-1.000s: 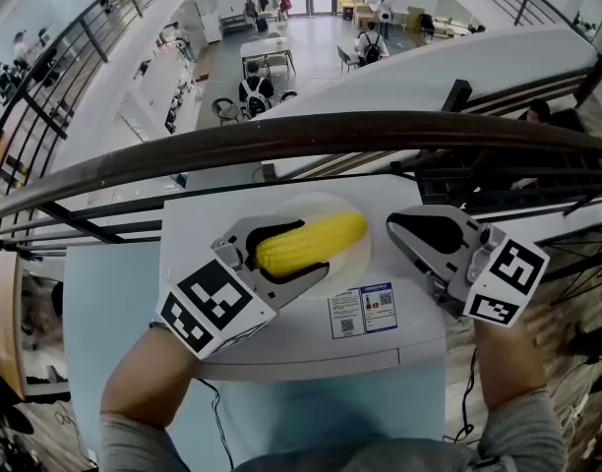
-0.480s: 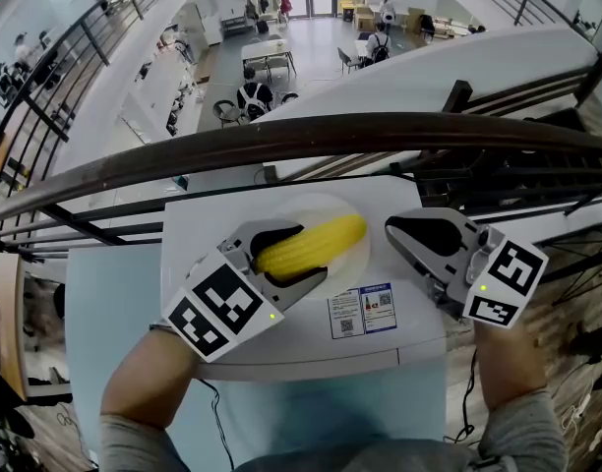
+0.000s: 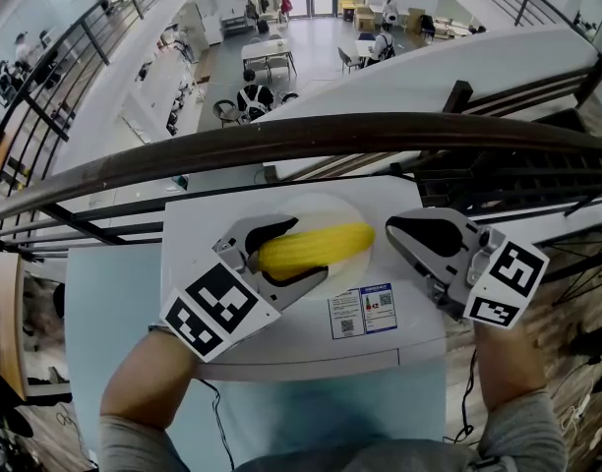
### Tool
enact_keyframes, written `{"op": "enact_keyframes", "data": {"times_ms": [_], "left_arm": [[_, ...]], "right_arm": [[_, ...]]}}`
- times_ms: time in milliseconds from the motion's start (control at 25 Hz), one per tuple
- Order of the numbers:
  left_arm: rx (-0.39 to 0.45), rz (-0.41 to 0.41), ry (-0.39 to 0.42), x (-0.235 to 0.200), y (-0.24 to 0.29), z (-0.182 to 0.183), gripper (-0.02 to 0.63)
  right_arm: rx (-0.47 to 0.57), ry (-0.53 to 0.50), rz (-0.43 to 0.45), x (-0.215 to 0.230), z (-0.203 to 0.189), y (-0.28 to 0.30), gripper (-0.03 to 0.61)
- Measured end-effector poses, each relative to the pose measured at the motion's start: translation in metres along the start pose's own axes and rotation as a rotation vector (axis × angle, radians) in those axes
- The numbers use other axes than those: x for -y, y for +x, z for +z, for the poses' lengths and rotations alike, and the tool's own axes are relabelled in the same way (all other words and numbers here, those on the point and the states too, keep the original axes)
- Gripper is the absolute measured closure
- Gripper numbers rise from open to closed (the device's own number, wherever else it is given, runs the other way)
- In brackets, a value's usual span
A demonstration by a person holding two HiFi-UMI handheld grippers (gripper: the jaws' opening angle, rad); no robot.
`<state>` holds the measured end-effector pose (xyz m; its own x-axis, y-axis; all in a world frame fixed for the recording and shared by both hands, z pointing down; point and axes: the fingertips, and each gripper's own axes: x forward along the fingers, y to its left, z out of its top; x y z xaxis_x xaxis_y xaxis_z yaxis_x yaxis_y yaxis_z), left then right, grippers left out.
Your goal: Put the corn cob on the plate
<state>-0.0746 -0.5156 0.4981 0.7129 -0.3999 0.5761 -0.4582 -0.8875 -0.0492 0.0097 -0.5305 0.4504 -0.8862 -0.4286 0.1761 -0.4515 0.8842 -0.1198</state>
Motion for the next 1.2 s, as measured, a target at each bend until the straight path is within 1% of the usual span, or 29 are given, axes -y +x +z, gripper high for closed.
{"op": "enact_keyframes", "data": {"times_ms": [120,320,480,720,1000,1200], "left_arm": [[0.006,-0.004,-0.008,0.002,-0.001,0.001,0.295],[-0.014,-0.001,0.0,0.002,-0.003,-0.002,0.29],[-0.012,0.01,-0.005,0.001,-0.007,-0.002,0.285],[0.017,0.025,-0.016,-0.002,-0.014,0.003,0.281],[0.073,0.046,-0.06,-0.002,-0.034,0.016,0.281],[0.111,0.088,-0.088,0.0,-0.047,0.017,0.282]], "right_arm": [[-0.001,0.003,-0.003,0.0,-0.001,-0.001,0.561],[-0.003,0.004,-0.005,-0.001,0.0,-0.002,0.561],[0.003,0.004,-0.007,-0.001,0.003,-0.004,0.561],[0.001,0.003,-0.015,-0.001,0.005,-0.006,0.561],[-0.001,0.009,-0.036,-0.003,0.012,-0.013,0.561],[-0.004,0.014,-0.054,-0.008,0.012,-0.02,0.561]]}}
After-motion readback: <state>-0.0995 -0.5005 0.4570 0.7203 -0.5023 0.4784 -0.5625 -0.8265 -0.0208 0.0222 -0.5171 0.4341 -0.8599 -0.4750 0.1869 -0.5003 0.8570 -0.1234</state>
